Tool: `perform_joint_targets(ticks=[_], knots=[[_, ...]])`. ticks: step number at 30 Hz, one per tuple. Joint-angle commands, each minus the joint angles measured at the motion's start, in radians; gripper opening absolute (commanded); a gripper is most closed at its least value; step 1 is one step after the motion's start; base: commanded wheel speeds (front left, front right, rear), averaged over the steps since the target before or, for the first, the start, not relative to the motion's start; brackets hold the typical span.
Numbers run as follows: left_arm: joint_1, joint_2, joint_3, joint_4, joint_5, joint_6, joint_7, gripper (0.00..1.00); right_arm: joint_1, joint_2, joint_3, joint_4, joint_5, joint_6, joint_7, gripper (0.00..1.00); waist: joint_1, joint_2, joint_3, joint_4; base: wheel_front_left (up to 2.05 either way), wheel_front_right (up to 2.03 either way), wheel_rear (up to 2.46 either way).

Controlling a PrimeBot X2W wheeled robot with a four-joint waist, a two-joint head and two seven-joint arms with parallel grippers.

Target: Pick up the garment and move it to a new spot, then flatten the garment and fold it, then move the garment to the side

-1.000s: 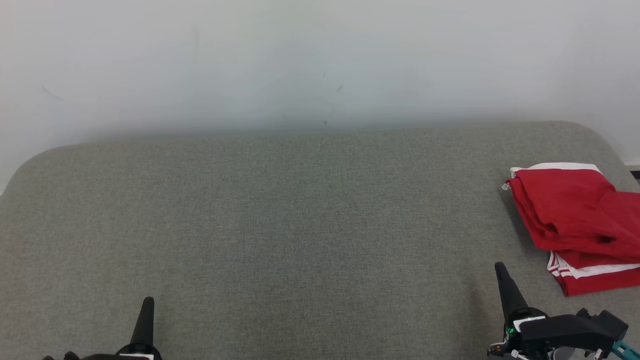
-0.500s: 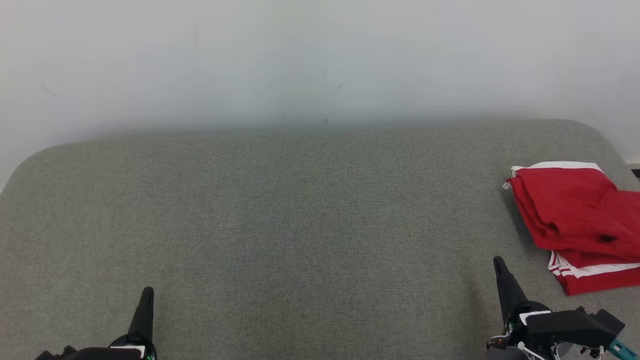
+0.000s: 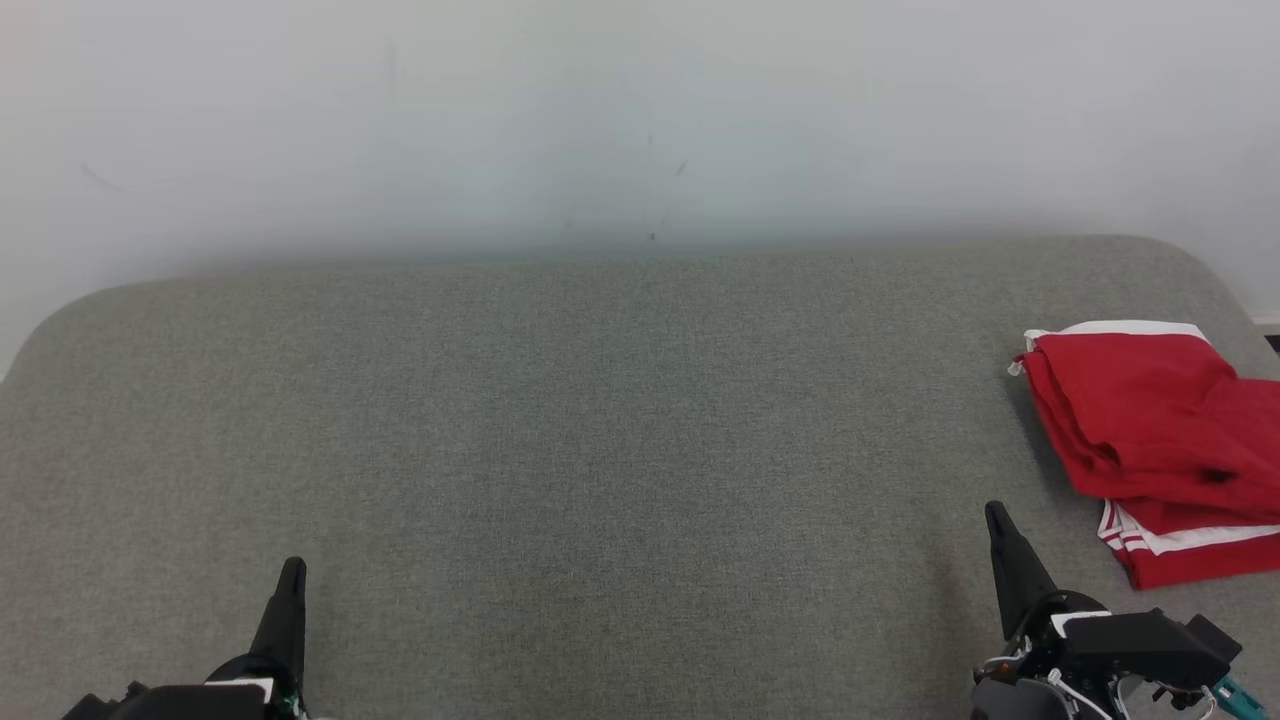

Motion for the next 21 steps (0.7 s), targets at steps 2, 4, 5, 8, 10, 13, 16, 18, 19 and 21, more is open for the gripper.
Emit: perform_joint_targets(ticks=[2,4,5,8,10,13,16,18,19,21], knots=[[-0.014,0.002,0.004,-0.005,-0.025,-0.007,0.007,0.00,-0.008,0.001,-0.002,0.000,0.023,0.001,0.006,0.00,0.0000,0.0000,0.001,0.000,0.00,0.00,0.00],[-0.016,0.002,0.005,-0.005,-0.040,-0.010,0.011,0.00,-0.010,0.001,-0.002,0.001,0.038,0.001,0.008,0.00,0.0000,0.0000,0.001,0.000,0.00,0.00,0.00],[-0.017,0.002,0.005,-0.005,-0.043,-0.010,0.013,0.00,-0.011,0.001,-0.002,0.001,0.045,0.001,0.009,0.00,0.0000,0.0000,0.002,0.000,0.00,0.00,0.00],[-0.019,0.002,0.006,-0.005,-0.054,-0.008,0.015,0.00,-0.013,0.001,-0.002,0.002,0.053,0.001,0.011,0.00,0.0000,0.0000,0.003,0.000,0.00,0.00,0.00],[-0.019,0.002,0.006,-0.005,-0.053,-0.008,0.015,0.00,-0.012,0.001,-0.002,0.001,0.053,0.001,0.011,0.00,0.0000,0.0000,0.003,0.000,0.00,0.00,0.00],[-0.019,0.002,0.006,-0.005,-0.053,-0.008,0.015,0.00,-0.012,0.001,-0.002,0.002,0.053,0.001,0.011,0.00,0.0000,0.0000,0.003,0.000,0.00,0.00,0.00],[-0.019,0.002,0.006,-0.005,-0.053,-0.008,0.015,0.00,-0.012,0.001,-0.002,0.002,0.053,0.001,0.011,0.00,0.0000,0.0000,0.003,0.000,0.00,0.00,0.00],[-0.019,0.002,0.006,-0.005,-0.053,-0.008,0.015,0.00,-0.012,0.001,-0.002,0.002,0.053,0.001,0.011,0.00,0.0000,0.0000,0.003,0.000,0.00,0.00,0.00],[-0.019,0.002,0.006,-0.005,-0.053,-0.008,0.015,0.00,-0.012,0.001,-0.002,0.002,0.053,0.001,0.011,0.00,0.0000,0.0000,0.003,0.000,0.00,0.00,0.00],[-0.019,0.002,0.006,-0.005,-0.053,-0.008,0.015,0.00,-0.012,0.001,-0.002,0.002,0.053,0.001,0.011,0.00,0.0000,0.0000,0.003,0.000,0.00,0.00,0.00]])
